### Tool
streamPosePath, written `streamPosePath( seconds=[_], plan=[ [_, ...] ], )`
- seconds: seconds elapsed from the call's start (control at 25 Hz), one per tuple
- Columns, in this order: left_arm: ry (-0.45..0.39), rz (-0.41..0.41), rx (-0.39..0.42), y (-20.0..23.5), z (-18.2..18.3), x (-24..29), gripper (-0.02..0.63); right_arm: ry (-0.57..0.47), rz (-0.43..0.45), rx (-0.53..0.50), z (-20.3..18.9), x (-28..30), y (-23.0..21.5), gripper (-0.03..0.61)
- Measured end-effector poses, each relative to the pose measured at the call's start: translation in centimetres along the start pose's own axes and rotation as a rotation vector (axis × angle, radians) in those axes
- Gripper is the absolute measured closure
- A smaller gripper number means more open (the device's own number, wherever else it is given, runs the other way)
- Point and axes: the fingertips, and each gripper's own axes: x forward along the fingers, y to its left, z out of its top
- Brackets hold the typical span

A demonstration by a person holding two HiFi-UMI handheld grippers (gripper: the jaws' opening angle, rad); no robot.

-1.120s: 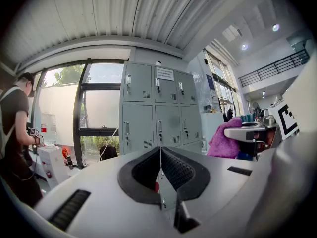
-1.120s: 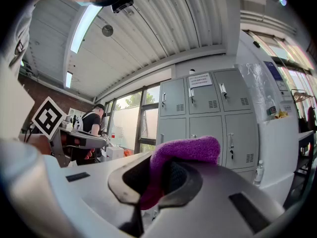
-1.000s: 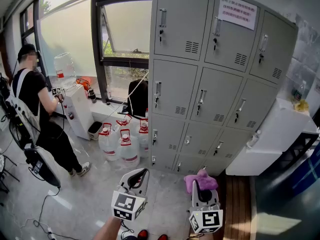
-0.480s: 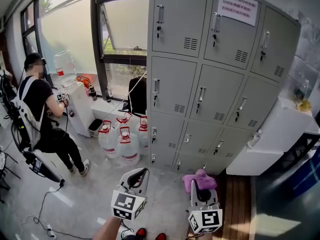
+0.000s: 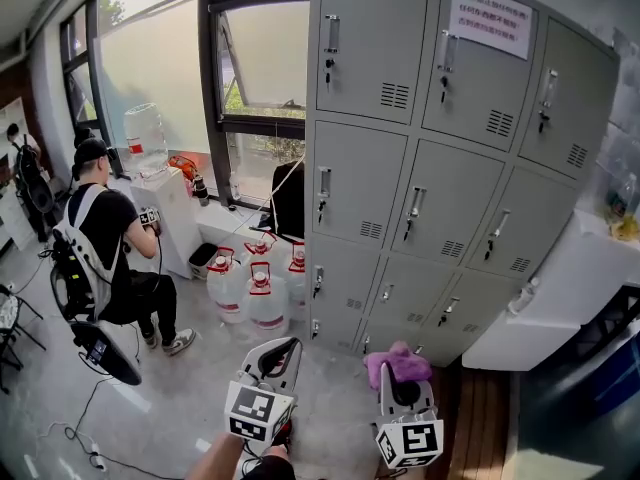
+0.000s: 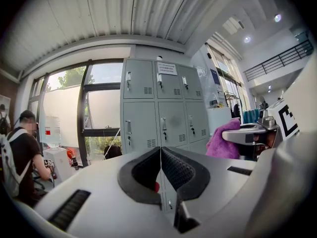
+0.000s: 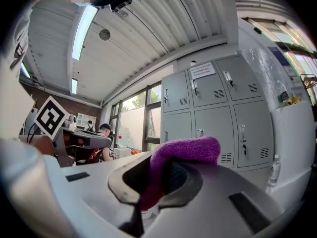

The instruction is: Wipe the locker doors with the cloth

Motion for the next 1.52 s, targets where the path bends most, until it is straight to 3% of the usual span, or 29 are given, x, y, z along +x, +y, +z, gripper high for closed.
streamPosePath(
  seconds=[0.36, 0.88, 1.2, 1.52],
  plan=[
    [-0.031, -0.009, -0.003, 7.2, 0.9, 9.8, 0.588, -0.012, 0.001, -0.03, -0.5, 11.5, -2.0, 0.548],
    [-0.001, -0.081, -0.005, 18.8, 2.9, 25.7, 0.588, 0.004, -0.047, -0.028, 0.3, 29.8, -5.6, 0.548],
    [-0.016, -0.136, -0.018, 22.8, 3.9, 31.0, 0.588, 0.003, -0.097, -0.04, 1.1, 35.9, -6.6, 0.548],
    [-0.029, -0.138, -0.027, 24.2, 4.9, 33.2, 0.588, 0.006, -0.1, -0.058, 1.5, 38.8, -7.7, 0.548]
  ],
)
